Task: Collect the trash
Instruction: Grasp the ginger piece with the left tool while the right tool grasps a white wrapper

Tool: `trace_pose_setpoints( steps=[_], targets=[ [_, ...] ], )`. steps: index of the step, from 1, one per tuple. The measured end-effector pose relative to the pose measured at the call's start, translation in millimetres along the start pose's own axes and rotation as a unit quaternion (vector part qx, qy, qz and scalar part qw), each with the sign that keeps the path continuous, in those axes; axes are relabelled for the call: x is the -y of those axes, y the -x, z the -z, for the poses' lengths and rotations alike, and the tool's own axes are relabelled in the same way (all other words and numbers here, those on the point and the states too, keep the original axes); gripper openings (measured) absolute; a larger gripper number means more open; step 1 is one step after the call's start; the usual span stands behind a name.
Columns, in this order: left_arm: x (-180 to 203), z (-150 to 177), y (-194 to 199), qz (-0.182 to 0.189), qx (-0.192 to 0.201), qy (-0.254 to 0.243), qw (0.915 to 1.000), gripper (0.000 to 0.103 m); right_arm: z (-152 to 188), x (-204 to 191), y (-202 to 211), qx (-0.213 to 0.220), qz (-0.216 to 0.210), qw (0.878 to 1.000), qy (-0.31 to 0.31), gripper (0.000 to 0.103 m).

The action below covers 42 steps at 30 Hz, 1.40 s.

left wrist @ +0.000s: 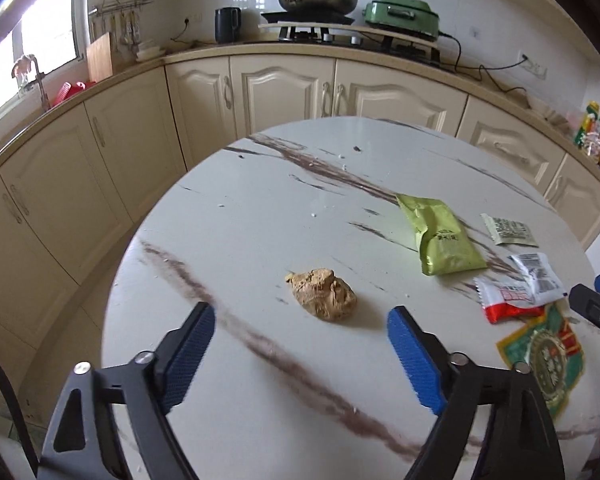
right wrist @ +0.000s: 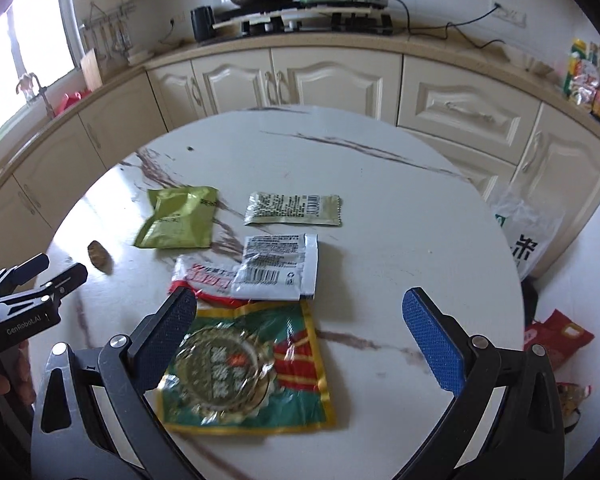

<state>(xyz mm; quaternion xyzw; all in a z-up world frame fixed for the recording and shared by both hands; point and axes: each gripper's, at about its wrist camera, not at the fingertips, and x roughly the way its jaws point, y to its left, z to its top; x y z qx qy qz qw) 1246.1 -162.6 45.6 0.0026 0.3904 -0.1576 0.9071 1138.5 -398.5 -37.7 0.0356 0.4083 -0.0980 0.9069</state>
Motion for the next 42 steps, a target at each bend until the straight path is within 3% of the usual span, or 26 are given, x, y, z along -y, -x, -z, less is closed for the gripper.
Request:
trace_pose_setpoints(
  steps=[4, 6, 8, 12, 14, 17, 18, 20, 23, 24, 25, 31, 33, 37, 40, 42],
  targets=[
    [-3.6, -6.4, -17.1, 0.008, -0.019, -0.007, 0.9998, 0.065, -7.9, -0.4, -27.0, -0.019, -0.002, 1.000, 0.002, 0.103],
    [-4.4, -10.5, -18.3, 0.015, -0.015, -0.016, 0.9997, 0.043, -11.3, -2.0, -36.9, -0.027, -0.002, 1.000, 0.005, 0.103],
    [-3.5, -6.9, -17.1, 0.021, -0.013, -0.023, 0.9994, 0.032, -13.4, -4.1, -44.6, -0.036, -0.004, 0.999, 0.008, 0.103],
    [0.4, 8.6, -8.0, 0.032, -0.008, -0.025, 0.9991, 0.032, -16.7, -4.8, -54.6, -0.044, 0.000, 0.999, 0.006, 0.103],
    [6.0, 15.2, -3.1, 0.039, 0.000, -0.027, 0.9989, 0.032, -17.6, -5.0, -55.7, -0.045, 0.018, 0.999, 0.016, 0.097],
    [15.0, 23.8, 5.2, 0.052, 0.002, -0.029, 0.9982, 0.032, -19.5, -4.8, -51.9, -0.040, 0.030, 0.998, 0.024, 0.069],
    [17.2, 24.7, 9.7, 0.055, 0.002, -0.030, 0.9980, 0.032, -19.4, -4.3, -50.0, -0.036, 0.031, 0.998, 0.028, 0.052],
    [23.3, 28.1, 21.0, 0.059, 0.008, -0.034, 0.9976, 0.031, -18.2, -2.7, -48.2, -0.035, 0.025, 0.999, 0.033, 0.050],
    [29.1, 33.4, 42.0, 0.075, 0.018, -0.042, 0.9962, 0.031, -16.9, 0.4, -43.3, -0.032, 0.020, 0.999, 0.037, 0.038],
    [31.2, 35.8, 50.3, 0.078, 0.022, -0.043, 0.9958, 0.031, -16.2, 2.1, -40.2, -0.031, 0.014, 0.999, 0.036, 0.025],
    [32.6, 39.5, 57.0, 0.082, 0.025, -0.045, 0.9953, 0.031, -15.5, 5.2, -37.9, -0.031, 0.010, 0.999, 0.030, 0.022],
    [29.1, 54.3, 96.3, 0.105, 0.036, -0.050, 0.9925, 0.030, -4.1, 19.1, -10.0, -0.008, 0.000, 1.000, 0.006, 0.019],
    [23.2, 59.2, 112.8, 0.112, 0.040, -0.047, 0.9918, 0.016, -3.5, 17.2, 10.0, 0.008, -0.008, 1.000, 0.002, 0.019],
    [2.0, 68.6, 143.3, 0.121, 0.049, -0.039, 0.9907, 0.014, -7.1, -13.5, 57.5, 0.048, -0.033, 0.998, 0.024, 0.019],
    [-12.4, 78.6, 145.7, 0.162, 0.033, -0.021, 0.9860, 0.014, -8.0, -44.0, 75.9, 0.063, -0.047, 0.996, 0.043, 0.019],
    [-24.1, 89.1, 143.1, 0.147, 0.025, -0.022, 0.9886, 0.014, -5.2, -59.1, 76.4, 0.063, -0.058, 0.995, 0.046, 0.019]
  ],
)
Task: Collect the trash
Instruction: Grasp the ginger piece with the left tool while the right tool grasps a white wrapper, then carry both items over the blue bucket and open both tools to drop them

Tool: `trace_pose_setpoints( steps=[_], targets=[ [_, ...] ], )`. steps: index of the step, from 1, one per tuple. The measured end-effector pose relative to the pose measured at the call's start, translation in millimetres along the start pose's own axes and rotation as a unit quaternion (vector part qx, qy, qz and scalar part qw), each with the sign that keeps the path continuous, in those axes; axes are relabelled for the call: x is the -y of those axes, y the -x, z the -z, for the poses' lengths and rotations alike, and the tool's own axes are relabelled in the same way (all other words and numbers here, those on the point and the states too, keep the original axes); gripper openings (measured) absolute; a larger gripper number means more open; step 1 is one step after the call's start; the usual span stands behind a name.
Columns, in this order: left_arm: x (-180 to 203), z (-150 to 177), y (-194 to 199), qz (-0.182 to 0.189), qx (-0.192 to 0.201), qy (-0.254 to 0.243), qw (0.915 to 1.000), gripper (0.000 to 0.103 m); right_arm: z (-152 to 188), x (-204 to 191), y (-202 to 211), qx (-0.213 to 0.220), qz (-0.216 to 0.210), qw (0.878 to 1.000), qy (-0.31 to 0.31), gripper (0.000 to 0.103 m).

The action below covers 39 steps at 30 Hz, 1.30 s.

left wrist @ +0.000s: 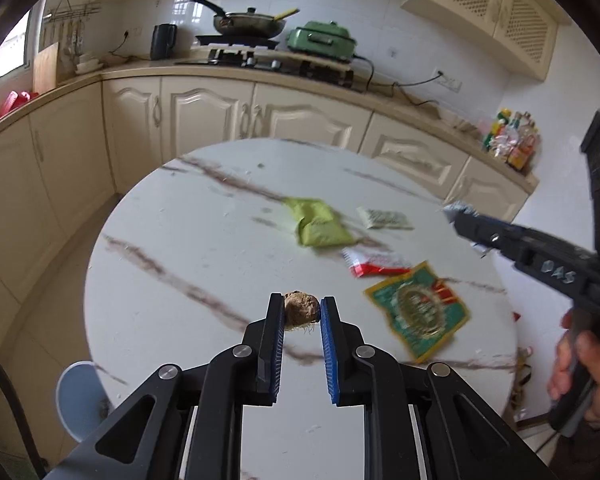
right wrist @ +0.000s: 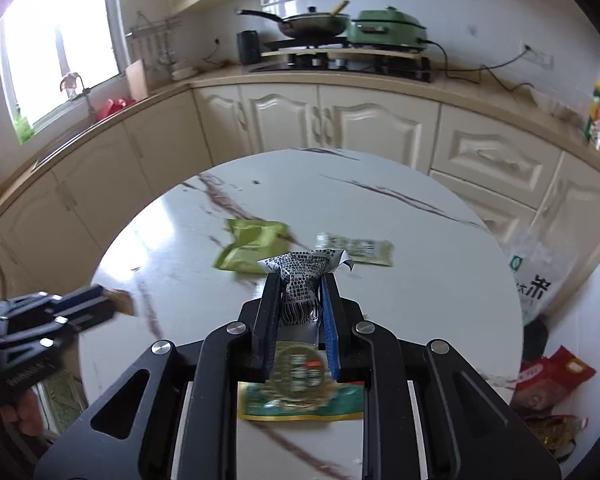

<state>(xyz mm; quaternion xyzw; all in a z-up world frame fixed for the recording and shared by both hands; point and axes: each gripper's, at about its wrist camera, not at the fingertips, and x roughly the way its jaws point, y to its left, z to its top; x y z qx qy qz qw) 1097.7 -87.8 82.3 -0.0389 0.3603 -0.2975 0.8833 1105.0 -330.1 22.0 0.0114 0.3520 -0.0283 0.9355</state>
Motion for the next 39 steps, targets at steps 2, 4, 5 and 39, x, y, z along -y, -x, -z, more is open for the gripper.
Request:
trace_pose_setpoints(
  steps=[2, 4, 5, 39],
  targets=[
    [-12.1, 12.5, 2.5, 0.008, -0.014, 0.016, 0.9997, 0.013, 6.5, -9.6, -5.2, -0.008, -0.008, 1.000, -0.002, 0.019],
    [-20.2, 24.1, 10.9, 0.019, -0.017, 0.027, 0.9993, 0.013, 14.3, -17.4, -9.5, -0.018, -0.018, 1.000, -0.002, 0.019],
    [-24.6, 24.5, 16.5, 0.019, -0.015, 0.025, 0.9994, 0.013, 18.1, -21.6, -10.1, -0.020, -0.022, 1.000, -0.002, 0.019],
    [-372.3, 258.8, 182.1, -0.167, -0.028, 0.260, 0.9508, 0.013, 99.2, -466.0, -265.6, -0.181, -0.248, 0.933, 0.190, 0.020]
  ],
)
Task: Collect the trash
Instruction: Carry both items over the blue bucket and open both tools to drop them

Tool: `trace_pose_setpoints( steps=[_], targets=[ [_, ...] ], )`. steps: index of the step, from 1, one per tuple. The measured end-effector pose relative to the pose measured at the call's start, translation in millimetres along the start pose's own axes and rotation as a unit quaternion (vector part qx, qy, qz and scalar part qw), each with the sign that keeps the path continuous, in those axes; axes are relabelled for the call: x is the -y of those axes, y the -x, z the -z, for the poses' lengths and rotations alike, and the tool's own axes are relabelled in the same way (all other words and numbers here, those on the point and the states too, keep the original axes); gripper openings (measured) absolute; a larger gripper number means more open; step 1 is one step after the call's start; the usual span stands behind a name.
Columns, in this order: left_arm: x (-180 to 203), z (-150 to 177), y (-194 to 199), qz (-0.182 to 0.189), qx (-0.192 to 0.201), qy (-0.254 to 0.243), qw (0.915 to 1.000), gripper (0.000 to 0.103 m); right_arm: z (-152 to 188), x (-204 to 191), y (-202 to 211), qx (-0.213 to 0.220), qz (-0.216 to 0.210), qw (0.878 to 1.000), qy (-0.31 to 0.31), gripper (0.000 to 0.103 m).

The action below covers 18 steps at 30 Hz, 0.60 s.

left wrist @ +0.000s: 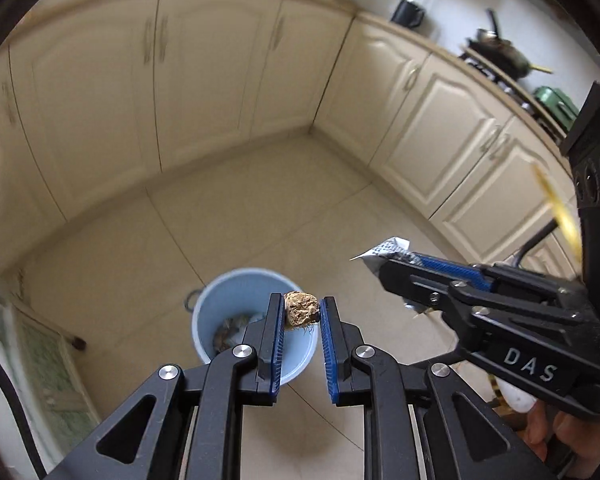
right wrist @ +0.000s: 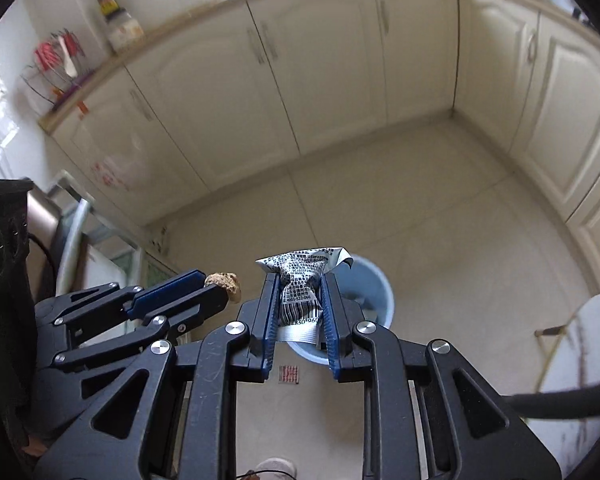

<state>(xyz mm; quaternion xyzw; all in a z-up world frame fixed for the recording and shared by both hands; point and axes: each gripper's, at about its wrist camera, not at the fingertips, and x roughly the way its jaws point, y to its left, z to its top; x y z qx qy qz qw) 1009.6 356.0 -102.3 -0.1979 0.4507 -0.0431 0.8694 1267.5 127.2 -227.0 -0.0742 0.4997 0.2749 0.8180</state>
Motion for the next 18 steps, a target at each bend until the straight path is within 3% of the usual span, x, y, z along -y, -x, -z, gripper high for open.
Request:
trace_pose_setpoints(
  steps=[5, 7, 10, 18],
  targets=[
    [-46.0, -4.3, -54.2, -0.005, -0.036, 0.032, 0.9988, 0.014, 3.3, 31.6, -74.0, -0.037, -0.020, 0.998, -0.042, 0.024],
    [-59.4, -10.0, -65.8, -0.009, -0.041, 0.038, 0.9984, 0.015, 7.0, 40.1, -89.9, -0.046, -0.023, 0.997, -0.055, 0.038],
    [-69.7, -16.2, -78.7, -0.015, -0.045, 0.055, 0.9974, 0.019, 12.0, 53.9, -99.4, -0.054, -0.023, 0.996, -0.068, 0.041],
    [-32.7, -23.0, -84.4, -0.032, -0.027, 0.077, 0.9961, 0.045, 10.2, 63.4, -92.8, -0.043, -0.027, 0.996, -0.074, 0.048]
  ],
)
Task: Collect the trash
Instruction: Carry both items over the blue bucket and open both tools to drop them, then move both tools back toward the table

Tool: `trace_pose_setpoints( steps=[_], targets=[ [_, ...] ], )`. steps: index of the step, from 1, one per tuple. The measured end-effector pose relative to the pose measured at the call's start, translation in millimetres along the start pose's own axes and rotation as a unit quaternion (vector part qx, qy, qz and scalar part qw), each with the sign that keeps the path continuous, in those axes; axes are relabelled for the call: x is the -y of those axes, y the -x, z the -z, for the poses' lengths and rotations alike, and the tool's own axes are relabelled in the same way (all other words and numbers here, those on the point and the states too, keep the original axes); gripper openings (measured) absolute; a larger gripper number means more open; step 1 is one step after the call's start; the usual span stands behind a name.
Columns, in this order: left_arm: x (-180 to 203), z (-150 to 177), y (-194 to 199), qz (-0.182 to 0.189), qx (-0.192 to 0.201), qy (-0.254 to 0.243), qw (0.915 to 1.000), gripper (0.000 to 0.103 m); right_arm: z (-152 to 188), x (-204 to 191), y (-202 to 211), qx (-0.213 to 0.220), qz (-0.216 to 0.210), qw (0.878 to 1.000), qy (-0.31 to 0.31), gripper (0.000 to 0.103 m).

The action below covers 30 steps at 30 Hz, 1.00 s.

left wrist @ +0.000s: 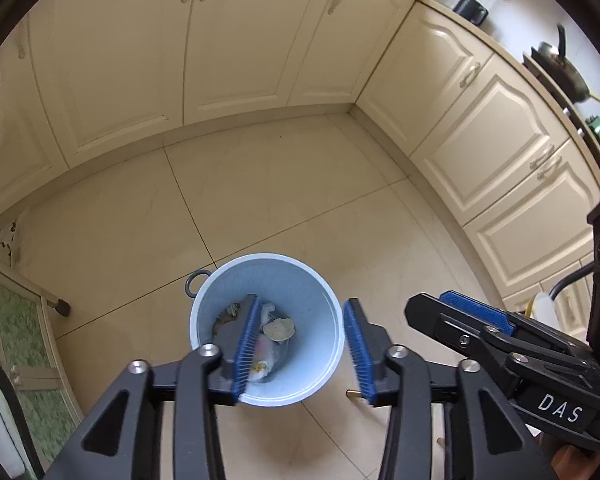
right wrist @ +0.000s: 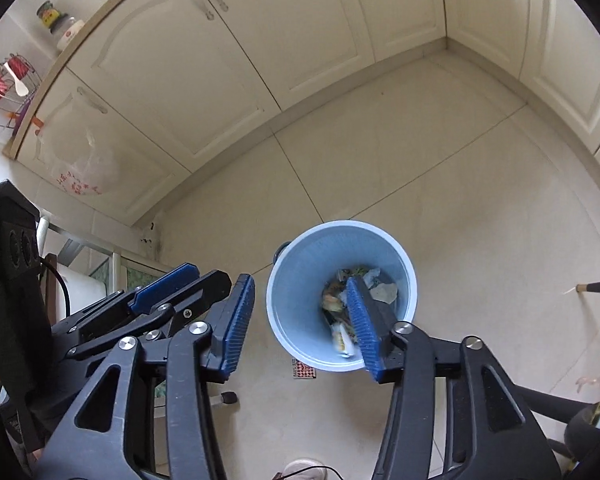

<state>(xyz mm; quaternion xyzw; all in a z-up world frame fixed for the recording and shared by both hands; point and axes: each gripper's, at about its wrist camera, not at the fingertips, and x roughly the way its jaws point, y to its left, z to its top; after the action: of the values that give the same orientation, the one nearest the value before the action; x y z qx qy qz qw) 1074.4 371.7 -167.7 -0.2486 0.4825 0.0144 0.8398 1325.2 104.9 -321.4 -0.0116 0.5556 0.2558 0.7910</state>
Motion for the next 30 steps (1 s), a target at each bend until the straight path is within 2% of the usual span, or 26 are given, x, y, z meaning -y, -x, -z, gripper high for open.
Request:
trace_pose_setpoints(
  steps=[3, 5, 6, 9, 10, 12, 13, 15, 18, 21, 24, 25, 30],
  targets=[
    [24.8, 6.5, 20.1, -0.004, 0.014, 0.004, 0.9999, 0.050, -1.6, -14.1, 12.5, 0.009, 0.003, 1.000, 0.007, 0.050],
    [33.4, 9.5, 43.2, -0.014, 0.028, 0.002, 0.9995, 0.052, -2.2, -25.8, 29.9, 0.020, 0.012, 1.000, 0.019, 0.056],
    [39.1, 9.4, 58.4, -0.023, 0.042, -0.001, 0.9989, 0.054, -1.3, -32.2, 43.3, 0.030, 0.013, 0.999, 0.026, 0.061],
    [66.0, 9.4, 101.6, -0.037, 0.080, -0.016, 0.9960, 0.056, 0.5, -51.9, 84.5, 0.060, 0.026, 0.997, 0.048, 0.063],
    [72.8, 8.5, 117.4, -0.038, 0.095, -0.019, 0.9946, 0.057, 1.3, -57.4, 98.0, 0.070, 0.030, 0.996, 0.055, 0.067],
    [88.8, 10.5, 151.4, -0.048, 0.127, -0.023, 0.9905, 0.068, 6.7, -67.2, 134.2, 0.099, 0.040, 0.992, 0.066, 0.075],
    [98.2, 11.5, 168.7, -0.050, 0.144, -0.027, 0.9879, 0.071, 10.3, -70.7, 153.9, 0.113, 0.044, 0.990, 0.069, 0.079],
    [119.7, 15.8, 200.5, -0.047, 0.179, -0.039, 0.9819, 0.078, 19.0, -77.1, 192.4, 0.140, 0.051, 0.986, 0.076, 0.079],
    [161.9, 27.5, 239.6, -0.063, 0.224, -0.068, 0.9703, 0.087, 36.8, -84.4, 249.4, 0.179, 0.061, 0.979, 0.081, 0.080],
    [207.0, 41.4, 274.6, -0.065, 0.264, -0.091, 0.9580, 0.095, 63.6, -90.0, 312.6, 0.227, 0.082, 0.966, 0.088, 0.094],
    [247.5, 60.1, 302.0, -0.065, 0.300, -0.108, 0.9457, 0.101, 94.2, -95.1, 369.0, 0.271, 0.112, 0.952, 0.088, 0.098],
    [262.6, 66.0, 308.2, -0.066, 0.311, -0.113, 0.9413, 0.102, 106.7, -95.4, 388.4, 0.286, 0.122, 0.947, 0.083, 0.103],
    [328.3, 105.2, 332.2, -0.039, 0.352, -0.146, 0.9236, 0.102, 167.3, -98.3, 472.4, 0.345, 0.147, 0.925, 0.067, 0.103]
  ],
)
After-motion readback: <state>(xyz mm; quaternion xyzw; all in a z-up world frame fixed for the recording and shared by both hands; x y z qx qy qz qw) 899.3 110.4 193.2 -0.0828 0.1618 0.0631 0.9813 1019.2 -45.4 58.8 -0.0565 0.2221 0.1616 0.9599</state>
